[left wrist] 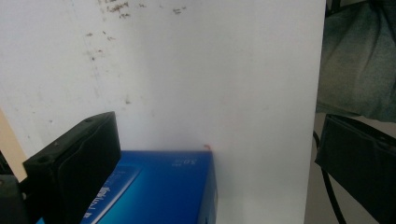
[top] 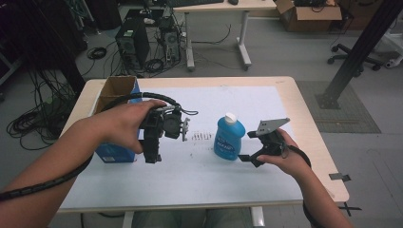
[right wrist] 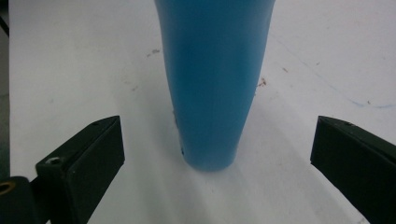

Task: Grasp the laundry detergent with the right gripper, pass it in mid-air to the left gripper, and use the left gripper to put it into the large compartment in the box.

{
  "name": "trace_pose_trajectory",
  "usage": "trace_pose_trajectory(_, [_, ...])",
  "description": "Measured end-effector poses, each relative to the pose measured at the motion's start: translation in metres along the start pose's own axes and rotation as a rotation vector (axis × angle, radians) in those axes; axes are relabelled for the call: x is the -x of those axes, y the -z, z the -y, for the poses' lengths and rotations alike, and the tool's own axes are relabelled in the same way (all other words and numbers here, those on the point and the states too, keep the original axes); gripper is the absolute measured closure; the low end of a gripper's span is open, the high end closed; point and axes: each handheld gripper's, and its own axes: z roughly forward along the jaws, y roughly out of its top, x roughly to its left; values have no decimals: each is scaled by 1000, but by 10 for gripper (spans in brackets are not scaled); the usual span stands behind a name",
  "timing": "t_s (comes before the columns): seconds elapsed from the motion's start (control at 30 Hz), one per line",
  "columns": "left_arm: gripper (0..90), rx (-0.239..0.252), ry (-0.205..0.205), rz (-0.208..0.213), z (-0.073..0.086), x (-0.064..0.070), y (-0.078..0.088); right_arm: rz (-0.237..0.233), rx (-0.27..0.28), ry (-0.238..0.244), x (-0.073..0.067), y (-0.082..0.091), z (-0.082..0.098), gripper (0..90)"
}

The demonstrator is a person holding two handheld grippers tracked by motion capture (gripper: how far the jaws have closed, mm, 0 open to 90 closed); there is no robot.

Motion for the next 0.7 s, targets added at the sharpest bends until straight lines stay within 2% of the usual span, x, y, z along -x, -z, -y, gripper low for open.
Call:
trace_pose_trajectory(0.33, [2,8,-2,-4,1,0,1,-13,48,0,1,-13,-3,26])
trace_pose_trajectory(0.7, [2,17,1,0,2,1,0,-23,77,-11,3,-19,-1,24])
